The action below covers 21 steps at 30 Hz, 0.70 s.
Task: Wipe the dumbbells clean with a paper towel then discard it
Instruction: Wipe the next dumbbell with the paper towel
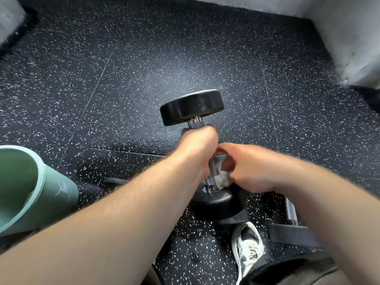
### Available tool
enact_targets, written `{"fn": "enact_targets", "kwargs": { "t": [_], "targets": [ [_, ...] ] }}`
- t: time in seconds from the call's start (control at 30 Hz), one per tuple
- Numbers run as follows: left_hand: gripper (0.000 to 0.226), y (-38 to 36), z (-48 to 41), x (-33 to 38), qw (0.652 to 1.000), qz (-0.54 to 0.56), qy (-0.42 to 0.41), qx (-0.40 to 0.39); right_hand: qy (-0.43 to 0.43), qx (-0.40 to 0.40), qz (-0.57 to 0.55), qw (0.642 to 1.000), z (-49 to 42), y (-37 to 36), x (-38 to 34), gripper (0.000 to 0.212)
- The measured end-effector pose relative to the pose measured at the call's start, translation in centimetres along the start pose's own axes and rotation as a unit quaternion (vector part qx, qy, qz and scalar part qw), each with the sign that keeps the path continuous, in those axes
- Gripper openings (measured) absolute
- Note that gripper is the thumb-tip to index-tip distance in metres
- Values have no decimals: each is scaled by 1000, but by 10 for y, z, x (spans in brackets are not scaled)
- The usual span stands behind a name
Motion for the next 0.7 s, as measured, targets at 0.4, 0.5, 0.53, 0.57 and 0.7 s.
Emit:
{"fn": "enact_targets", "kwargs": {
  "t": [0.4, 0.5, 0.53, 0.57, 0.7],
  "targets": [
    [23, -7, -8, -8, 999, 23, 4, 33, -39, 90, 10, 995, -8, -13, 1, 67],
    [26, -9, -10, -7, 999, 36, -3, 35, -91, 113, 35, 989, -11, -18, 1, 72],
    [18, -11, -10, -7, 999, 24, 1, 30, -107, 119, 44, 986, -12, -20, 0, 69],
    [13, -12, -8, -9, 999, 30, 4, 35, -121, 124, 51, 984, -13, -22, 0, 65],
    [25, -8, -6, -10, 998, 33, 17, 44, -119, 132, 82, 981, -16, -25, 0, 62]
  ]
}}
Point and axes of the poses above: each hand's wrist, its own z-axis away from the middle knuckle, its own y-axis out of the back of the hand, x = y × z, the point moved 7 cm from there along -z, towards the middle knuckle, and after that the axes turned 6 degrees about -x, right-handed, at the moved point
